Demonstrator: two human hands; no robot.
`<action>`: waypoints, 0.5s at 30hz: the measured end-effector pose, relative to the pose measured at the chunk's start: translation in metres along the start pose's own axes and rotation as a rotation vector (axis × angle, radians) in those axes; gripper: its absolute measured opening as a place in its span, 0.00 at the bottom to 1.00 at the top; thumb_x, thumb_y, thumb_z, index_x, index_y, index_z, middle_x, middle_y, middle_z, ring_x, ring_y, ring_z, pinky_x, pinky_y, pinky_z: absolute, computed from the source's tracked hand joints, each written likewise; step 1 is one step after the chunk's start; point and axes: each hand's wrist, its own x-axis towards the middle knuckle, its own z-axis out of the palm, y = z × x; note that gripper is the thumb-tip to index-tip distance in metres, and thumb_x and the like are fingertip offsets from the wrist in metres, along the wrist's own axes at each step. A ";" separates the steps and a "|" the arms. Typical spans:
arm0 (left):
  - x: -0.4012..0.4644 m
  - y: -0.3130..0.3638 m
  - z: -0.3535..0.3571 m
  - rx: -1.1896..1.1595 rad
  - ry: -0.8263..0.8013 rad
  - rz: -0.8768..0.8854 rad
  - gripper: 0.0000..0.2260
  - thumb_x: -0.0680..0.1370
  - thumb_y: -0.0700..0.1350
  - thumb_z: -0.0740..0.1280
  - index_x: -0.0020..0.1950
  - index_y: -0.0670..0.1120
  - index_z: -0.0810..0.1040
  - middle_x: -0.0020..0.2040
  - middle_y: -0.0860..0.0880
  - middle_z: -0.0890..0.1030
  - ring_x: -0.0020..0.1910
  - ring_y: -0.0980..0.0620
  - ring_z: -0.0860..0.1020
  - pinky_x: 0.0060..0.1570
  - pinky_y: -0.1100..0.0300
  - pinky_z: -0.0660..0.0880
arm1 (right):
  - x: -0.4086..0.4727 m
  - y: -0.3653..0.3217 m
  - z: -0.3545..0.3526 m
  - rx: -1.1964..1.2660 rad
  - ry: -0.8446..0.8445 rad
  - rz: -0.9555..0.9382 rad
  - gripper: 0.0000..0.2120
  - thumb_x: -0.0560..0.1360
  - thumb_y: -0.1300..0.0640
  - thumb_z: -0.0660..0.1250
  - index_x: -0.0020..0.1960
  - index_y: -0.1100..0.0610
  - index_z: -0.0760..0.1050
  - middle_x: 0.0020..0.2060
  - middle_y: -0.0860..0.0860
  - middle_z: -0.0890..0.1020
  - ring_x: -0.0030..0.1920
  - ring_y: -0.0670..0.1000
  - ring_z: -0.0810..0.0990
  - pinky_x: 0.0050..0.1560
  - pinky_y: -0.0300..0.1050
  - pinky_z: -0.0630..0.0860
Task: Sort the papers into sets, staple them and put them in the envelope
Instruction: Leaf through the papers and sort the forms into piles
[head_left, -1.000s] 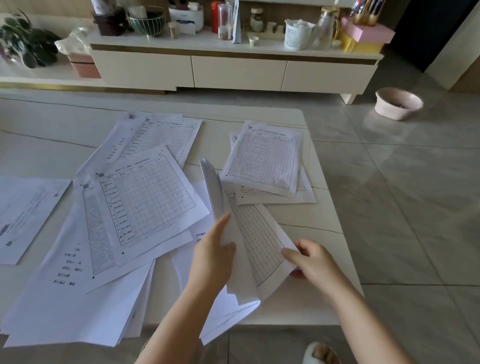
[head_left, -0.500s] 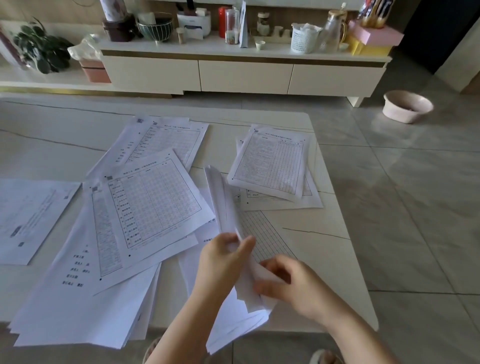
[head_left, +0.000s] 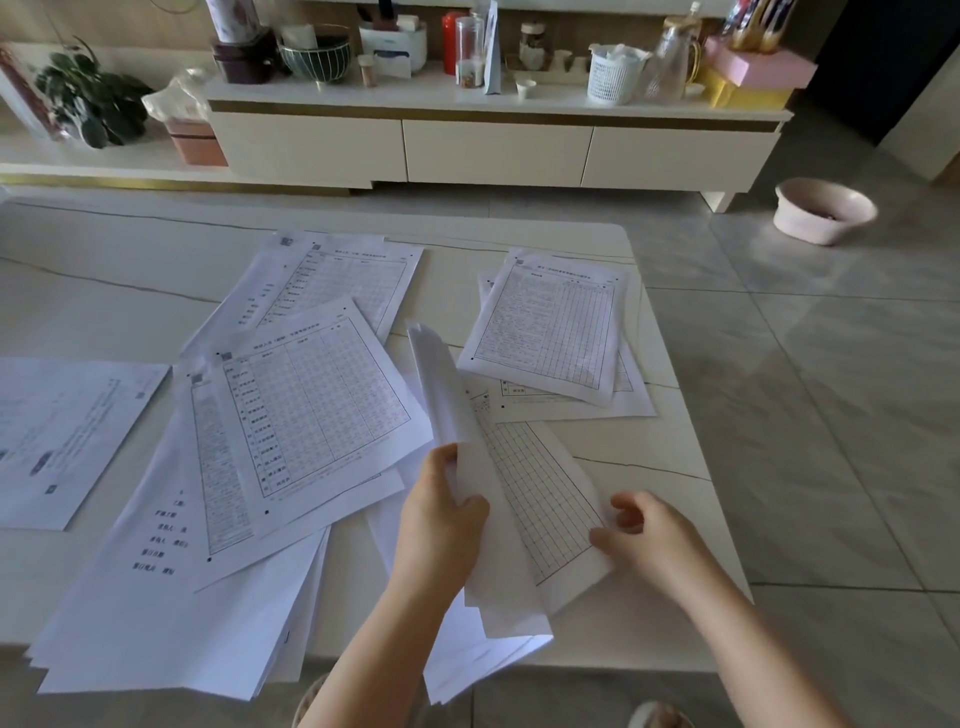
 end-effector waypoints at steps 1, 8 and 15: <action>0.000 0.000 0.000 -0.004 -0.003 -0.004 0.20 0.75 0.33 0.59 0.58 0.57 0.68 0.46 0.60 0.75 0.47 0.49 0.79 0.49 0.47 0.80 | 0.001 -0.001 0.001 0.039 -0.022 0.017 0.23 0.71 0.54 0.73 0.64 0.55 0.72 0.52 0.50 0.77 0.53 0.50 0.76 0.50 0.40 0.68; 0.004 -0.002 -0.006 0.027 -0.013 0.018 0.32 0.76 0.33 0.58 0.70 0.64 0.61 0.49 0.56 0.75 0.49 0.45 0.78 0.47 0.49 0.79 | -0.013 -0.015 -0.006 0.165 -0.045 -0.167 0.08 0.74 0.55 0.70 0.39 0.56 0.76 0.30 0.44 0.76 0.33 0.41 0.72 0.34 0.33 0.66; 0.000 0.000 -0.007 0.099 0.059 0.045 0.05 0.78 0.44 0.65 0.45 0.49 0.81 0.42 0.53 0.79 0.41 0.57 0.76 0.41 0.63 0.73 | -0.045 -0.035 0.000 0.513 -0.344 -0.315 0.05 0.74 0.60 0.69 0.42 0.61 0.76 0.54 0.43 0.83 0.56 0.36 0.78 0.50 0.27 0.70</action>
